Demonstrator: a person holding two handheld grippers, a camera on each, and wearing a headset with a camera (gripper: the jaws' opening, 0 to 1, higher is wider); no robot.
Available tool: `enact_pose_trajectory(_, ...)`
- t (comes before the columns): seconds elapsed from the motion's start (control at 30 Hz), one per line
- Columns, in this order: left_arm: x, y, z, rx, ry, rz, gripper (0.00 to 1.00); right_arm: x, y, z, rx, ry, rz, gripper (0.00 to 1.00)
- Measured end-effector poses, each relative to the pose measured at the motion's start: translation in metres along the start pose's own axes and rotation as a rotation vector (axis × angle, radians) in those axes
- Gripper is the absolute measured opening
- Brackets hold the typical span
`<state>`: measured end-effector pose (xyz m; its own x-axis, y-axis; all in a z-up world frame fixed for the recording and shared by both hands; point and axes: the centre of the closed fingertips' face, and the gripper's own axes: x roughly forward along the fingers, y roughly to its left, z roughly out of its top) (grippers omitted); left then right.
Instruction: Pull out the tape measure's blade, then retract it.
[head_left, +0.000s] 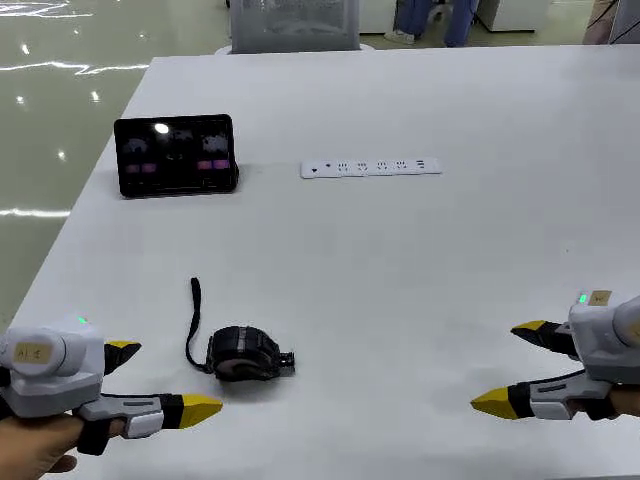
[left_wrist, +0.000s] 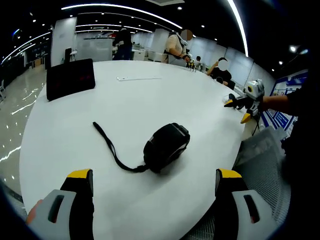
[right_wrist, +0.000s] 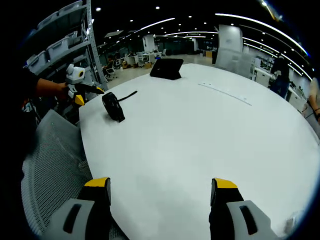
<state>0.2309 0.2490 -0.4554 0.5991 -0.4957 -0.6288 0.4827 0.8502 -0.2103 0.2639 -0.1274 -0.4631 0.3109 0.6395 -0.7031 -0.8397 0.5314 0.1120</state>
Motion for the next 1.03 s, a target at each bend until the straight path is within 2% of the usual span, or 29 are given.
enact_pose_trajectory(0.17,-0.004,0.004,-0.004,0.009,0.009,0.009,0.99,-0.014,-0.011,-0.011,0.025,-0.019,-0.038,0.87)
enact_pose_trajectory(0.33,-0.01,0.007,-0.005,0.001,0.006,0.008,0.99,-0.026,-0.014,-0.017,0.026,-0.038,-0.062,0.96)
enact_pose_trajectory(0.4,-0.011,0.007,-0.005,-0.002,0.004,0.007,0.99,-0.028,-0.015,-0.019,0.031,-0.042,-0.069,0.96)
enact_pose_trajectory(0.63,-0.014,0.007,-0.006,-0.008,0.006,0.003,0.99,-0.027,-0.019,-0.02,0.017,-0.036,-0.079,0.99)
enact_pose_trajectory(0.8,-0.014,0.008,-0.003,-0.01,-0.011,0.011,0.99,-0.025,-0.019,-0.023,-0.026,0.009,-0.067,0.99)
enact_pose_trajectory(0.9,-0.013,0.007,-0.003,-0.015,-0.014,0.011,0.99,-0.028,-0.02,-0.021,-0.019,0.024,-0.064,0.99)
enact_pose_trajectory(1.03,-0.013,0.007,-0.003,-0.004,-0.009,0.007,0.99,-0.03,-0.019,-0.018,-0.019,0.012,-0.067,0.99)
